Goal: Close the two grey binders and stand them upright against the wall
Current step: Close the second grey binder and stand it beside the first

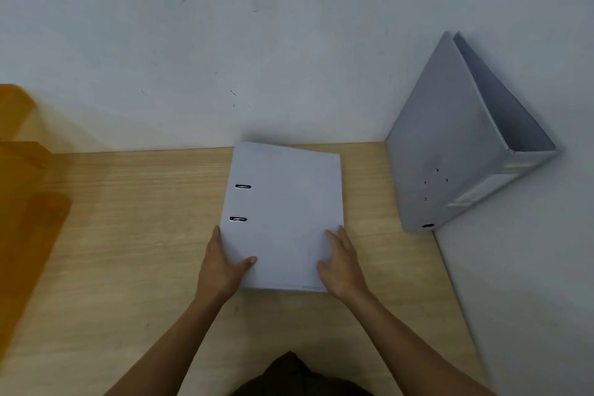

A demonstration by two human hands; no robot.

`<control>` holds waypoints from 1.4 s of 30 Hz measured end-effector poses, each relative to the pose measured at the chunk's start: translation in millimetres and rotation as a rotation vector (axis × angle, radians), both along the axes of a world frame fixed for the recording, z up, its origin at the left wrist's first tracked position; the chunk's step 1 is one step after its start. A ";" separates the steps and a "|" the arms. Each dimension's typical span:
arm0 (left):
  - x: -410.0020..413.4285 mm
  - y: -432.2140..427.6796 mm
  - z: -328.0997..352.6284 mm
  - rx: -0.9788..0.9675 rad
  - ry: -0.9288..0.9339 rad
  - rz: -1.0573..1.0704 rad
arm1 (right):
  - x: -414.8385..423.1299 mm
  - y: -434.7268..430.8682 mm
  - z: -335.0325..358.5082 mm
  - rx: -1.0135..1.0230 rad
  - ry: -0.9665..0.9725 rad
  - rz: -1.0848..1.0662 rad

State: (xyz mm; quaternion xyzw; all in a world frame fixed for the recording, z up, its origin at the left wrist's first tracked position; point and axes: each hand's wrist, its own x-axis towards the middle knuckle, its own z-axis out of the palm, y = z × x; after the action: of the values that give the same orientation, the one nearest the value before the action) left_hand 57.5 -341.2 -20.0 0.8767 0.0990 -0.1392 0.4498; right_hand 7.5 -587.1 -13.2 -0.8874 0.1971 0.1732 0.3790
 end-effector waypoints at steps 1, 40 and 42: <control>-1.0 -0.2 -0.4 0.007 0.005 -0.008 | 1.6 1.5 -1.2 0.016 0.007 0.062; 11.5 -105.8 117.3 -0.778 0.178 -0.584 | 4.5 -25.3 134.3 0.700 -0.333 -0.070; 12.6 -114.4 114.5 -0.682 0.065 -0.634 | 1.4 -36.5 141.2 0.668 -0.409 -0.068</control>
State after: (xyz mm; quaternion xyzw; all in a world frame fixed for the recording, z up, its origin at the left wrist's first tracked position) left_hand 70.1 -455.6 94.5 0.6610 -0.2113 -0.3219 0.6441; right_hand 8.9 -623.6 128.0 -0.7245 0.0799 0.0348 0.6838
